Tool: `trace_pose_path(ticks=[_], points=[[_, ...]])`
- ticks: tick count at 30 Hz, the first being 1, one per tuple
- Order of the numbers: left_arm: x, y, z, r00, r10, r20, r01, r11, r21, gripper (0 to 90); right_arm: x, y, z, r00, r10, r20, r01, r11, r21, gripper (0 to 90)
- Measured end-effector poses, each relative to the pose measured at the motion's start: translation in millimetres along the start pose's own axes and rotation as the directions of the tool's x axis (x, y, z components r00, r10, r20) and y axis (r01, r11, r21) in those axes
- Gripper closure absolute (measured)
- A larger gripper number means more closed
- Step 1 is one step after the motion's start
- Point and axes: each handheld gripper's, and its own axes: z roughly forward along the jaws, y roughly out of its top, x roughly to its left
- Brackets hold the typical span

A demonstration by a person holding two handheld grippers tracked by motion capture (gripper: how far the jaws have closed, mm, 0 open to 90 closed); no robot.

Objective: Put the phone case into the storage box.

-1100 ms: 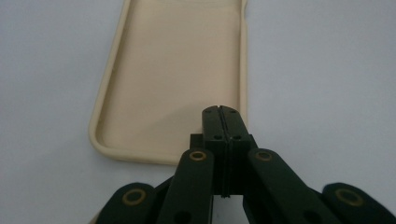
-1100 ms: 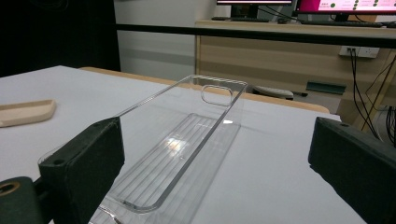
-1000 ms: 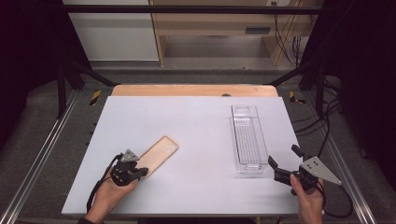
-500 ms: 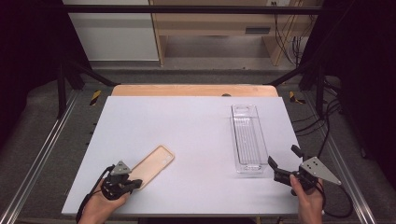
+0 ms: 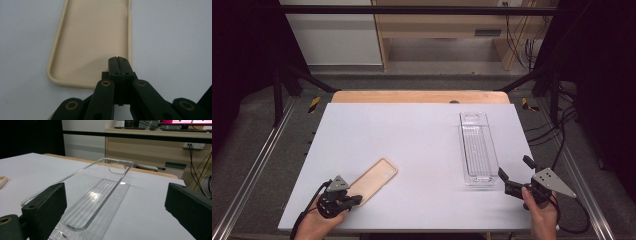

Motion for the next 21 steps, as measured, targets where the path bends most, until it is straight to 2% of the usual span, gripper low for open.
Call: trace_pose_path(ticks=[11, 14, 17, 18, 20, 21], points=[[-1.6, 1.4, -0.8, 0.9994, 0.026, -0.022, -0.026, 0.9996, 0.006, 90.0, 0.0, 0.2, -0.9, 0.9999, 0.000, 0.011, 0.000, 1.000, -0.002, 4.0], [-0.9, 2.3, -2.7, 0.9986, 0.034, -0.041, -0.035, 0.9993, -0.010, 90.0, -0.4, 0.0, -0.7, 0.9999, 0.000, 0.011, 0.000, 1.000, -0.005, 3.6], [-0.8, 4.1, -7.1, 0.9968, 0.050, -0.063, -0.053, 0.9973, -0.051, 89.9, 0.1, 0.0, -0.8, 0.9999, 0.000, 0.013, 0.000, 1.000, -0.003, 3.6], [-1.3, 4.9, -8.6, 0.9953, 0.059, -0.076, -0.064, 0.9961, -0.061, 87.2, 0.3, 0.1, -0.9, 0.9999, 0.000, 0.012, 0.000, 1.000, -0.002, 3.5], [-2.3, 6.6, -10.8, 0.9925, 0.070, -0.101, -0.079, 0.9924, -0.094, 76.1, 0.6, 0.0, -0.8, 1.0000, 0.000, 0.009, 0.000, 1.000, -0.002, 3.5], [-2.4, 7.6, -11.7, 0.9918, 0.068, -0.108, -0.081, 0.9902, -0.114, 61.3, 0.6, -0.2, -0.3, 0.9999, -0.003, 0.010, 0.003, 1.000, -0.002, 3.5]])
